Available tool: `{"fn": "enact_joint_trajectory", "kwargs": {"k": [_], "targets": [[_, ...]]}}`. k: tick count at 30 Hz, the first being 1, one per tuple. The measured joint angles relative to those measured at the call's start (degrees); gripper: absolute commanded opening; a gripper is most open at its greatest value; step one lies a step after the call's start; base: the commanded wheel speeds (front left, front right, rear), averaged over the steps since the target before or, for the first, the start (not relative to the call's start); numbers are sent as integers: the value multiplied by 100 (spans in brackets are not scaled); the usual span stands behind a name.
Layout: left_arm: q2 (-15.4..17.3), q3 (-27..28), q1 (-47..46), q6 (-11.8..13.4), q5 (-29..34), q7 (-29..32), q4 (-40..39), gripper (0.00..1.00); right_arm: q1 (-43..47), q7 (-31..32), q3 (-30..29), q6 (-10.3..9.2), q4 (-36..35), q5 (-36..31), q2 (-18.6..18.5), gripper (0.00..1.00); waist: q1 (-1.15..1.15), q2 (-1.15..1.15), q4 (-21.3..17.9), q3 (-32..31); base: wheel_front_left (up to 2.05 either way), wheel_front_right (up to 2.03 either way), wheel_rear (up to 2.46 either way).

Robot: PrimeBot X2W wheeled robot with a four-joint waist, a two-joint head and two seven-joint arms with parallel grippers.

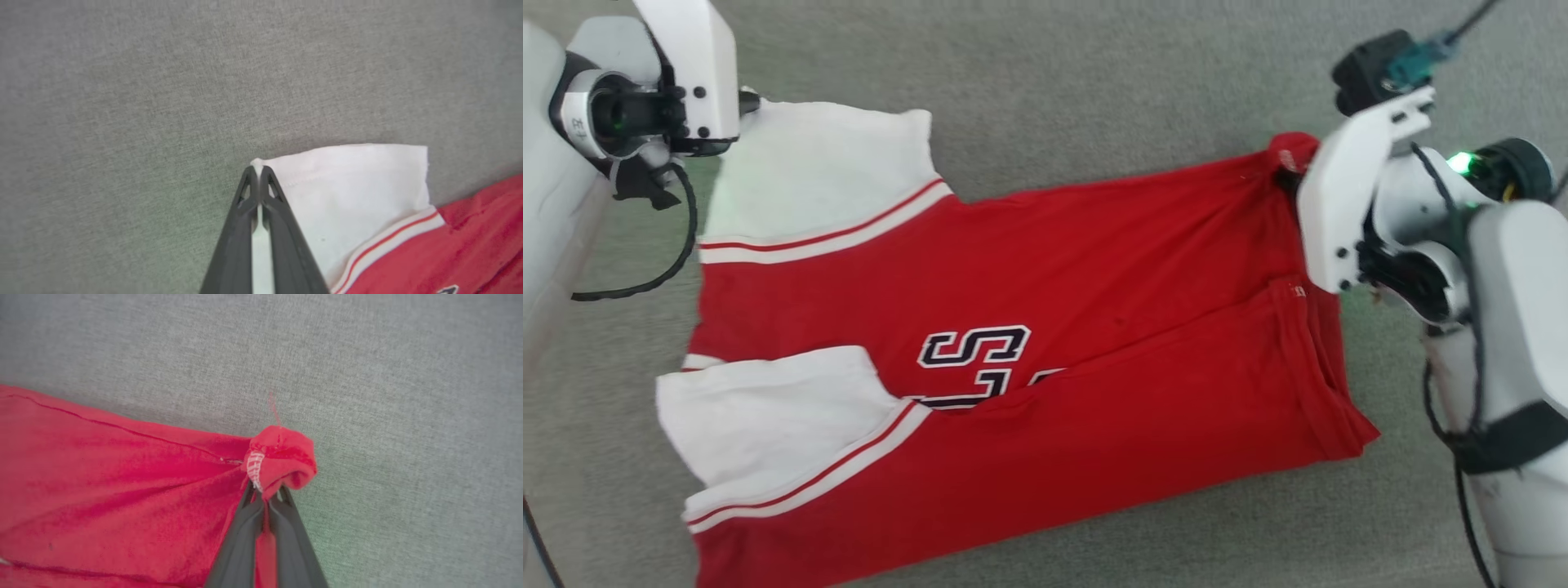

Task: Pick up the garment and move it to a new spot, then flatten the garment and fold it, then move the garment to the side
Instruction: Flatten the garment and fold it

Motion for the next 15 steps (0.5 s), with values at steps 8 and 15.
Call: {"fn": "enact_joint_trajectory", "kwargs": {"k": [8,15], "targets": [[207,-82,62,57,27,152,-805,0,682,-68,-220,0,-910,115,-425,0,0,0,313,-466,0,0,0],[815,-127,579,469,-21,409,-2447,0,1407,80,-399,0,-1750,307,-631,0,0,0,556,-863,0,0,0]]}}
